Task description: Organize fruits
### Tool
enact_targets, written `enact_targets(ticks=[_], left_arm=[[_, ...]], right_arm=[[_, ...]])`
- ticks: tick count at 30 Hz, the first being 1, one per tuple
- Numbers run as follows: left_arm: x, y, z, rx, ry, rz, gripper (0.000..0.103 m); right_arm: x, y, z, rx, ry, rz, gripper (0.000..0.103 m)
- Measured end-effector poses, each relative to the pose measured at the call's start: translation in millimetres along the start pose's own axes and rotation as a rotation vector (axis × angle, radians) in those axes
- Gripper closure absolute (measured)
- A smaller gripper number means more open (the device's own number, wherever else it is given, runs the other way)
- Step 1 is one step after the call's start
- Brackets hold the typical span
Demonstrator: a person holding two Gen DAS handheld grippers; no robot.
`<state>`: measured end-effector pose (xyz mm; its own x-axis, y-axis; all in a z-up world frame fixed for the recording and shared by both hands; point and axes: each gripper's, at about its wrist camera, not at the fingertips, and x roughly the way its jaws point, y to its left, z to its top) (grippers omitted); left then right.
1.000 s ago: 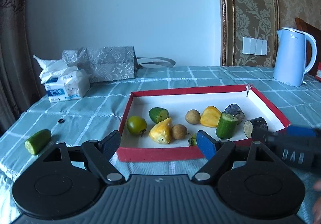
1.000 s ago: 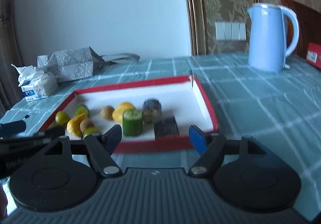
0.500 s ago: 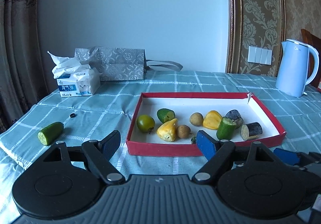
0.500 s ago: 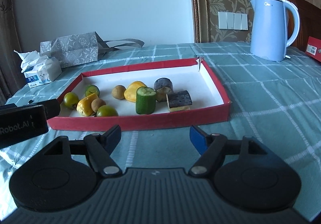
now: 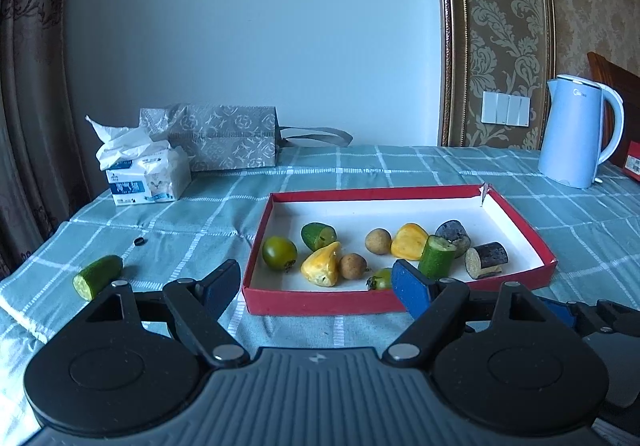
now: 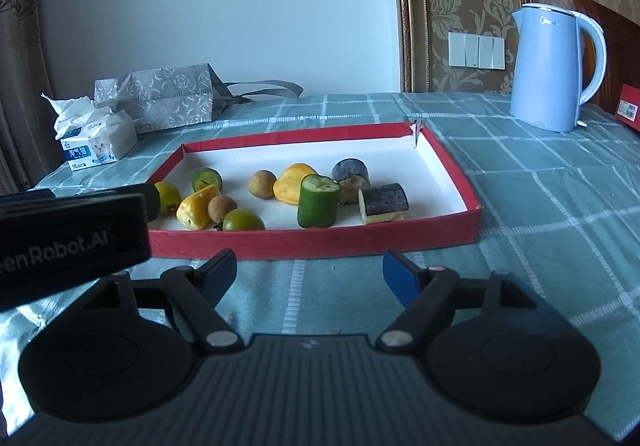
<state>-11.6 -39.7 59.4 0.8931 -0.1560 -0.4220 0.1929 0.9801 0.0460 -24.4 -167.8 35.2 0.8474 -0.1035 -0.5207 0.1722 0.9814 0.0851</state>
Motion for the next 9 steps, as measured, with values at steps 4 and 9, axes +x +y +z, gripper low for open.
enact_targets(ticks=[4,9], left_arm=[[-2.8,-4.3,-0.1,0.025,-0.020,0.022,0.020],[-4.2,-7.6,0.4,0.036,-0.029,0.031,0.020]], right_arm=[[-0.5,-0.3,-0.3,0.001,-0.001,-0.001,0.023],[-1.4,0.6,0.1,-0.003,-0.008,-0.003,0.021]])
